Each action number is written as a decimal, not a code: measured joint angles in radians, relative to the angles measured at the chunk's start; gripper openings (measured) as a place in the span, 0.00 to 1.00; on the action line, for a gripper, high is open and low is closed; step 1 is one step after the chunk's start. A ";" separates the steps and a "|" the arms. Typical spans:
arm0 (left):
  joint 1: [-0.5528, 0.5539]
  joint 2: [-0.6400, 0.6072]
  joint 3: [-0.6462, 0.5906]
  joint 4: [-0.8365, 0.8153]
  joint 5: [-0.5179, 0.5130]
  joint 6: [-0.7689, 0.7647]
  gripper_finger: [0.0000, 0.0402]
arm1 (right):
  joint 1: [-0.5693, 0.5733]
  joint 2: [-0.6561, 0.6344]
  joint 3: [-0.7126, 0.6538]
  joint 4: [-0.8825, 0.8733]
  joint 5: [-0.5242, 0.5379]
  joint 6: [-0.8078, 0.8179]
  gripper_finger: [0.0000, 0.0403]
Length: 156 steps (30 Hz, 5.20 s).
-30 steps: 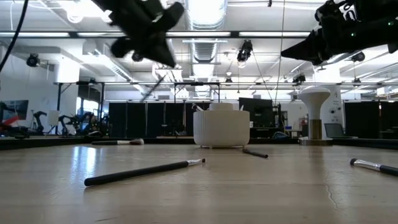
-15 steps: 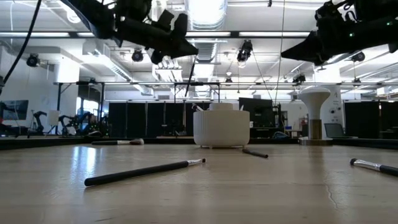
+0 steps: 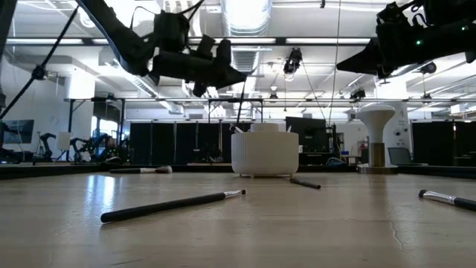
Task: Put items in baskets/containers
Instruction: Put the black silver brow brush into the pen organizer, then put the black silver foundation brush into the pen organizer
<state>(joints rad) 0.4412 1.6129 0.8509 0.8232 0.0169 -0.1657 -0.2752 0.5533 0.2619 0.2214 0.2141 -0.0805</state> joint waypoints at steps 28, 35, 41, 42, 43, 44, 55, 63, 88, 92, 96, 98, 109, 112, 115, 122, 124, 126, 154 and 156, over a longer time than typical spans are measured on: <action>0.016 0.138 -0.001 -0.010 -0.011 -0.042 0.00 | 0.000 0.070 0.005 -0.001 0.001 0.111 0.02; 0.035 0.138 -0.001 -0.065 -0.011 -0.095 0.10 | 0.017 0.129 0.016 -0.001 0.000 0.145 0.02; 0.036 0.137 -0.001 -0.081 -0.011 -0.095 0.19 | 0.023 0.176 0.047 -0.006 0.001 0.149 0.02; 0.037 0.135 -0.002 -0.082 -0.011 -0.094 0.19 | 0.023 0.184 0.053 -0.006 0.001 0.153 0.02; 0.037 0.132 -0.003 -0.082 -0.011 -0.094 0.19 | 0.023 0.193 0.059 -0.007 0.001 0.153 0.02; 0.038 0.128 -0.005 -0.082 -0.011 -0.094 0.19 | 0.023 0.200 0.065 -0.008 0.001 0.154 0.02; 0.074 0.041 -0.104 -0.066 -0.011 -0.057 0.19 | 0.046 0.286 0.155 -0.167 0.038 0.285 0.02; -0.012 -0.090 -0.408 0.281 -0.009 -0.047 0.11 | 0.229 0.398 0.256 -0.393 0.230 0.518 0.02; -0.049 -0.122 -0.564 0.463 0.104 0.076 0.00 | 0.780 1.096 0.712 -0.939 -0.036 1.924 0.06; -0.049 -0.122 -0.548 0.462 0.154 0.081 0.00 | 0.795 1.165 0.777 -0.939 -0.038 1.976 0.15; -0.049 -0.122 -0.542 0.461 0.180 0.090 0.00 | 0.795 1.217 0.833 -0.941 -0.042 1.993 0.24; -0.049 -0.122 -0.542 0.460 0.182 0.098 0.00 | 0.794 1.244 0.852 -0.951 -0.062 1.999 0.28; -0.048 -0.122 -0.541 0.459 0.209 0.112 0.00 | 0.795 1.343 0.897 -0.960 -0.082 2.074 0.32; -0.046 -0.122 -0.540 0.453 0.214 0.112 0.00 | 0.795 1.343 0.896 -0.961 -0.068 2.071 0.28; -0.046 -0.122 -0.534 0.442 0.229 0.112 0.00 | 0.794 1.345 0.895 -0.966 -0.051 2.066 0.23; -0.046 -0.122 -0.522 0.416 0.231 0.112 0.00 | 0.775 1.377 0.897 -0.958 -0.048 2.002 0.12; -0.046 -0.122 -0.517 0.402 0.231 0.112 0.00 | 0.773 1.377 0.897 -0.950 -0.044 1.984 0.10; -0.044 -0.122 -0.515 0.400 0.231 0.112 0.00 | 0.772 1.367 0.896 -0.946 -0.036 1.963 0.09; -0.032 -0.123 -0.515 0.396 0.230 0.034 0.00 | 0.575 0.901 0.763 -0.803 0.386 1.079 0.06; -0.032 -0.123 -0.516 0.396 0.230 0.031 0.00 | 0.523 0.839 0.701 -0.682 0.386 0.940 0.06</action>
<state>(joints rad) 0.4091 1.4899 0.3352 1.2190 0.2471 -0.1343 0.2482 1.3928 0.9625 -0.4609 0.6004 0.8596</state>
